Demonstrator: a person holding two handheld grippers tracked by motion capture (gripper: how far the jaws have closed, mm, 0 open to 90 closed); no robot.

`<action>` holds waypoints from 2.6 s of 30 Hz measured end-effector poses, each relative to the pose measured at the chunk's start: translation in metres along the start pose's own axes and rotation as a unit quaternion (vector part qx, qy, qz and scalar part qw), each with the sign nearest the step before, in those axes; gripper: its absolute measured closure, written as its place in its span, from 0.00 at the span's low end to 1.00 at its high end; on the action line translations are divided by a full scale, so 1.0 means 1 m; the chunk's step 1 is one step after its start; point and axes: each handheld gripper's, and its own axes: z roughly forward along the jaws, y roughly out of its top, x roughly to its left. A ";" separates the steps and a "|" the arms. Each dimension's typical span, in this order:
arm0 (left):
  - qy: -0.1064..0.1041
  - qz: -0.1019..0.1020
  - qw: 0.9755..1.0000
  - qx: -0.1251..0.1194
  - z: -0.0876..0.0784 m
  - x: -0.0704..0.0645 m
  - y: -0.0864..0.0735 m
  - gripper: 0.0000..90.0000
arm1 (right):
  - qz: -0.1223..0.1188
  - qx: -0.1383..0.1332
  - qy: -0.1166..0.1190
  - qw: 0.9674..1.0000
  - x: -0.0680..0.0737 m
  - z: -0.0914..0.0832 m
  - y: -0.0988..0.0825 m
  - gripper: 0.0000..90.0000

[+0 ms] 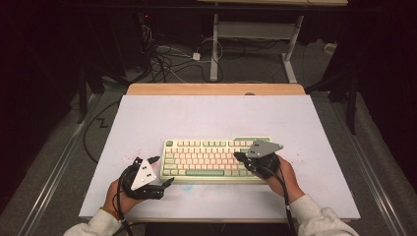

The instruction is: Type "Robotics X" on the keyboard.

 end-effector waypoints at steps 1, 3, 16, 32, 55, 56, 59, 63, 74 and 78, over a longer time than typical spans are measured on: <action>0.001 0.001 1.000 0.000 0.000 0.000 0.000 0.20 | -0.001 0.003 0.002 1.000 0.000 0.004 0.002 1.00; -0.001 -0.001 1.000 -0.002 -0.001 0.000 -0.001 0.20 | -0.006 0.009 0.004 1.000 0.001 0.010 0.005 1.00; -0.008 0.005 1.000 0.002 0.003 0.001 -0.001 0.20 | -0.014 0.049 0.011 0.999 0.007 0.048 0.015 1.00; -0.015 0.005 1.000 0.010 0.005 0.000 -0.003 0.20 | -0.023 0.078 -0.006 0.997 0.005 0.062 0.016 1.00; -0.012 0.006 1.000 0.014 0.004 -0.001 -0.003 0.20 | 0.002 0.022 0.000 1.000 0.002 0.037 0.019 0.88; -0.011 0.006 1.000 0.014 0.004 0.000 -0.003 0.20 | 0.001 0.020 -0.002 1.000 0.001 0.036 0.019 0.84; -0.012 0.006 1.000 0.016 0.005 0.000 -0.003 0.20 | 0.002 0.012 -0.004 1.000 0.002 0.033 0.019 0.74; -0.012 0.008 1.000 0.018 0.005 -0.001 -0.003 0.20 | 0.004 -0.001 -0.014 1.000 0.003 0.031 0.020 0.58; -0.006 0.008 1.000 0.014 0.002 0.000 -0.003 0.20 | 0.012 -0.036 -0.034 0.999 0.005 0.024 0.017 0.27; -0.007 0.009 1.000 0.015 0.002 0.000 -0.003 0.20 | 0.011 -0.049 -0.038 0.998 0.006 0.018 0.017 0.26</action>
